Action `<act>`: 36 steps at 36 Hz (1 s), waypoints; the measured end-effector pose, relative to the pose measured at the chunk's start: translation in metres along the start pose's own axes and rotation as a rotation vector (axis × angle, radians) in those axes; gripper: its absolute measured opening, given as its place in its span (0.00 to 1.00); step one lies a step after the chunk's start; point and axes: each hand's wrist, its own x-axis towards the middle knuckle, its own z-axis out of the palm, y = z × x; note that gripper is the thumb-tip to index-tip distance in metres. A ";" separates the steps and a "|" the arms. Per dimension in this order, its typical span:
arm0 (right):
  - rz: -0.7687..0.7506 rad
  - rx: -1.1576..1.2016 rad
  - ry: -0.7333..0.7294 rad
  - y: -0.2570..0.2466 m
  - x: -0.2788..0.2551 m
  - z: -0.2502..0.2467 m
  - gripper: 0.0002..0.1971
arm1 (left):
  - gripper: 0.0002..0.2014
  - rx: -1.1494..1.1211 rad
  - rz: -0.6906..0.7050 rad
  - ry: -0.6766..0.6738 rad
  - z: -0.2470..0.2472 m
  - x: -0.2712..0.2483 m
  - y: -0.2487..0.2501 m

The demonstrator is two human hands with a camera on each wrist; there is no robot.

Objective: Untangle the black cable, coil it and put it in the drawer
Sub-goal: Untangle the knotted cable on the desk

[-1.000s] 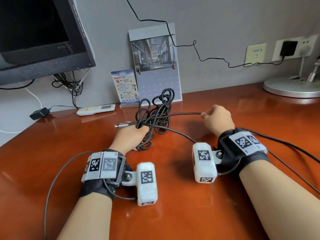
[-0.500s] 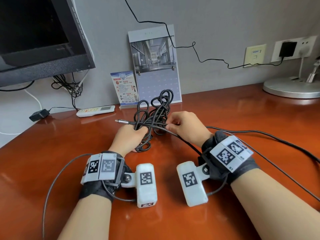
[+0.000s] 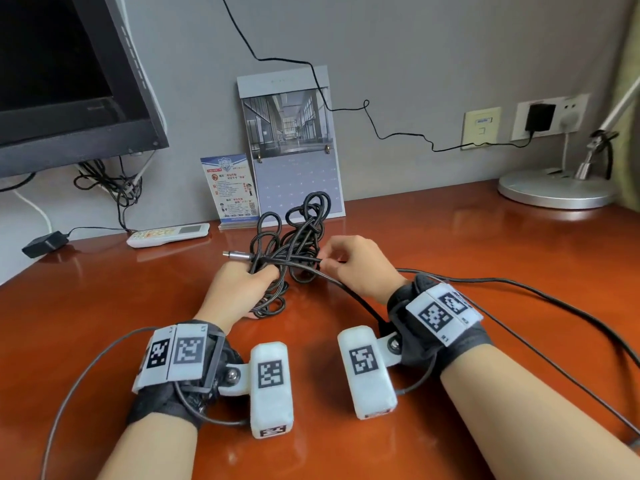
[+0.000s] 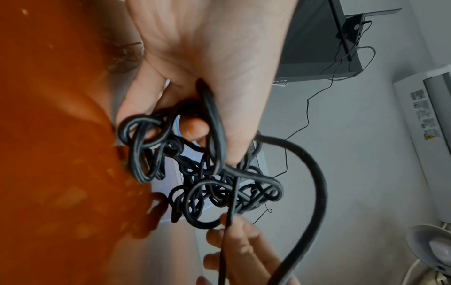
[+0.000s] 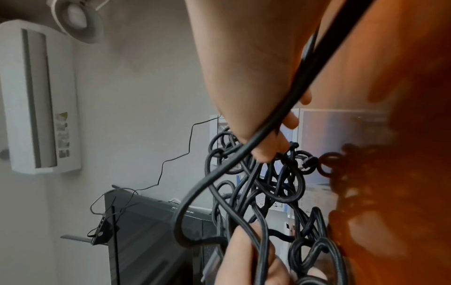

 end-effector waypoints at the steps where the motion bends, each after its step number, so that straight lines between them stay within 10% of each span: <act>1: -0.026 0.051 -0.006 -0.001 0.000 0.001 0.04 | 0.09 0.009 0.007 0.005 0.000 0.000 0.000; 18: -0.036 -0.114 0.123 -0.011 0.009 0.005 0.05 | 0.14 -0.081 0.015 0.094 0.008 0.003 0.005; 36: 0.553 -0.256 0.229 0.050 0.008 -0.048 0.15 | 0.06 -0.514 -0.223 0.078 -0.021 0.003 -0.012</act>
